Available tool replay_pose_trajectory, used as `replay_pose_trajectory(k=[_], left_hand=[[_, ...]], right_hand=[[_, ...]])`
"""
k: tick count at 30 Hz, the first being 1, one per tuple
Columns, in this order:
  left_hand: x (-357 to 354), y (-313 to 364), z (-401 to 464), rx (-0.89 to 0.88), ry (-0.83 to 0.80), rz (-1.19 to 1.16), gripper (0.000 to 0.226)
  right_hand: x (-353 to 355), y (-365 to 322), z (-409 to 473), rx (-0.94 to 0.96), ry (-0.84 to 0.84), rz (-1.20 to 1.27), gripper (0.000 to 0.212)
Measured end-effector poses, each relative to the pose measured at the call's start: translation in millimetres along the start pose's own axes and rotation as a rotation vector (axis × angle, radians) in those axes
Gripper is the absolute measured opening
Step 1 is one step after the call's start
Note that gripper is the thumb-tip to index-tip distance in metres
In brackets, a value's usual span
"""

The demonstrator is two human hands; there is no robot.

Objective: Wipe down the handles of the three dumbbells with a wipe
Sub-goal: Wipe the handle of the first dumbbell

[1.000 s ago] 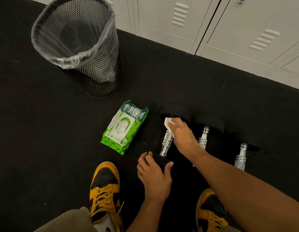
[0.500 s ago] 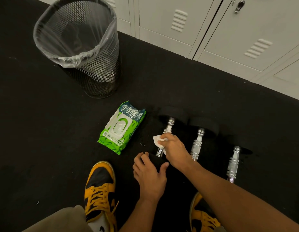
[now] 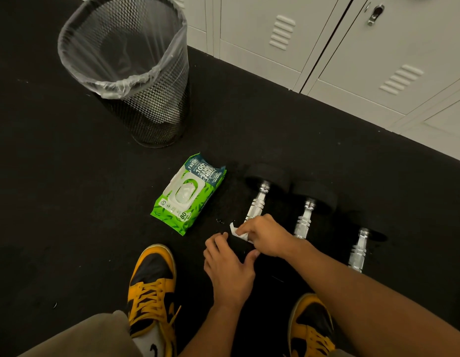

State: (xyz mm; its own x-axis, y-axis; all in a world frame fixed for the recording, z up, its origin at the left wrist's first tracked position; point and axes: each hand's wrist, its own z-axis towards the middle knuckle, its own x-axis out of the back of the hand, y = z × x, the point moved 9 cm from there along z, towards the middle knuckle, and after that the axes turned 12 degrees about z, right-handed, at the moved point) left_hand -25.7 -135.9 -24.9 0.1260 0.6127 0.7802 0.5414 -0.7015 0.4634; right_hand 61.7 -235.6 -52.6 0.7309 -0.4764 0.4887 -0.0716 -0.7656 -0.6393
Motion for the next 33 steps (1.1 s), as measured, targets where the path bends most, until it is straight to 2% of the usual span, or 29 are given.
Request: replay_pose_trajectory(k=[4,7,9,10,12,14,15,17,20,26,33], left_hand=[[2.1,-1.3,0.4,0.011,0.015,-0.004,0.083],[1.4,-1.8,0.3,0.02,0.013,-0.003,0.082],[1.6,-1.2,0.0,0.026,0.023,-0.009,0.081],[2.1,-1.0,-0.5,0.029,0.027,-0.013,0.08],[3.1,-0.3,-1.6,0.036,0.022,-0.015,0.08],[4.5,0.5,-1.8,0.032,0.02,-0.013,0.079],[4.7,0.5,-1.6,0.031,0.016,-0.015,0.078],[4.7,0.1,-1.1,0.03,0.005,-0.02,0.078],[5.3,0.1,-0.7,0.022,0.01,-0.01,0.079],[6.1,0.1,-0.2,0.017,0.012,-0.003,0.078],[7.8,0.2,-0.8,0.039,-0.004,-0.018,0.078]], right_hand=[[10.9,-2.2,0.5,-0.044,-0.023,0.072,0.034],[18.7,10.0,-2.3,-0.116,0.02,0.302,0.03],[32.2,16.5,-6.6,-0.165,0.144,0.511,0.03],[44.2,18.6,-9.1,-0.165,0.252,0.534,0.031],[72.6,16.0,-17.0,-0.13,0.481,0.419,0.032],[93.0,0.9,-19.4,-0.025,0.589,0.222,0.036],[96.8,-8.4,-16.4,0.034,0.576,0.089,0.04],[90.2,-21.0,-7.0,0.07,0.448,-0.195,0.049],[73.7,-25.3,2.7,0.049,0.292,-0.411,0.056],[58.5,-14.3,15.8,-0.037,0.184,-0.48,0.058],[46.5,-11.4,18.1,-0.007,0.152,-0.463,0.051]])
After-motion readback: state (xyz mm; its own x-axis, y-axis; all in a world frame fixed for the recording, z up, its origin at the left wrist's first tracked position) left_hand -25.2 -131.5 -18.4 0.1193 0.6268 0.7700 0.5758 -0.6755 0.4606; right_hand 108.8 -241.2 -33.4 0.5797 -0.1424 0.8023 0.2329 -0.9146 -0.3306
